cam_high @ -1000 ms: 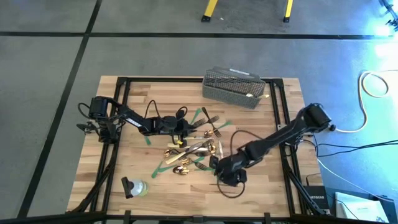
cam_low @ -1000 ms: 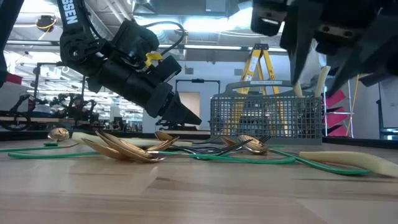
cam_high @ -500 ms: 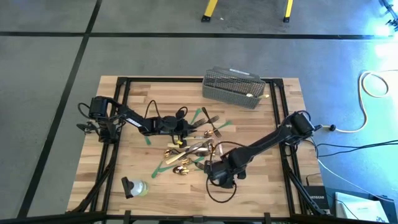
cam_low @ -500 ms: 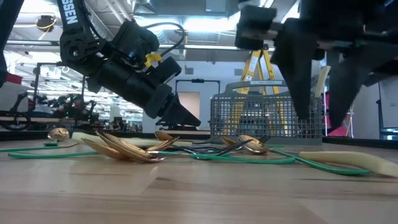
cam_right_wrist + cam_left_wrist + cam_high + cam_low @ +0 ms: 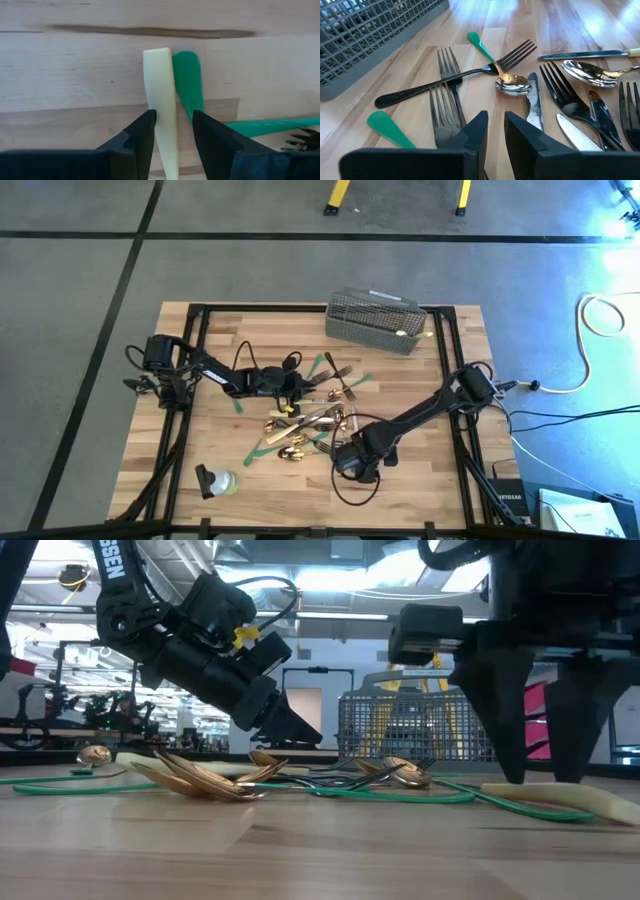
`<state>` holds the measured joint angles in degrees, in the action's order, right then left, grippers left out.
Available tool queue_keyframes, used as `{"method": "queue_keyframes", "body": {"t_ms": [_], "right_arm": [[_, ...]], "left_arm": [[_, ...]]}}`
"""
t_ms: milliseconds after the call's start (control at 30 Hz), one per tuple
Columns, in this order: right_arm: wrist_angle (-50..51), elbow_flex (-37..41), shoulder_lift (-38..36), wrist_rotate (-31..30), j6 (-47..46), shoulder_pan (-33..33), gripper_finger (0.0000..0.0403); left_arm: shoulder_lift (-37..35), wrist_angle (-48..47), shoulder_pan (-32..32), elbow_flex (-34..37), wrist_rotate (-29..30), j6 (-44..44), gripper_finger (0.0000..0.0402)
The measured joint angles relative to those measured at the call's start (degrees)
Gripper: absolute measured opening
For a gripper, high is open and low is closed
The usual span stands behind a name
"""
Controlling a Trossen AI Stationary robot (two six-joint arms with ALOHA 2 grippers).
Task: Sort silverware
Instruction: Put the yellow knife into the gray organizer
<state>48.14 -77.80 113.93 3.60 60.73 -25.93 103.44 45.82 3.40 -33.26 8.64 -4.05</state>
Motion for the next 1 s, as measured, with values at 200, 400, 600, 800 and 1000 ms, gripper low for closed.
{"method": "queue_keyframes", "body": {"t_ms": [200,400,600,800,1000], "right_arm": [[0.15,0.07,0.19,1.13,-0.09,-0.39,0.0117],[-0.09,0.11,1.08,1.59,-0.85,-1.09,0.0117],[-0.34,0.09,2.1,2.16,-1.81,-1.11,0.0117],[-0.1,0.04,2.32,3.09,-2.28,-1.09,0.0115],[0.28,0.04,2.32,3.12,-3.39,-1.11,0.0077]], "left_arm": [[0.0,-0.2,0.0,0.0,0.02,0.0,0.0049],[0.02,-0.2,0.0,0.0,0.17,0.01,0.0049],[0.0,-0.2,0.02,0.0,0.15,0.09,0.0049],[0.0,-0.2,0.02,0.0,0.17,0.13,0.0049],[0.02,-0.2,0.02,0.0,0.17,0.09,0.0049]]}}
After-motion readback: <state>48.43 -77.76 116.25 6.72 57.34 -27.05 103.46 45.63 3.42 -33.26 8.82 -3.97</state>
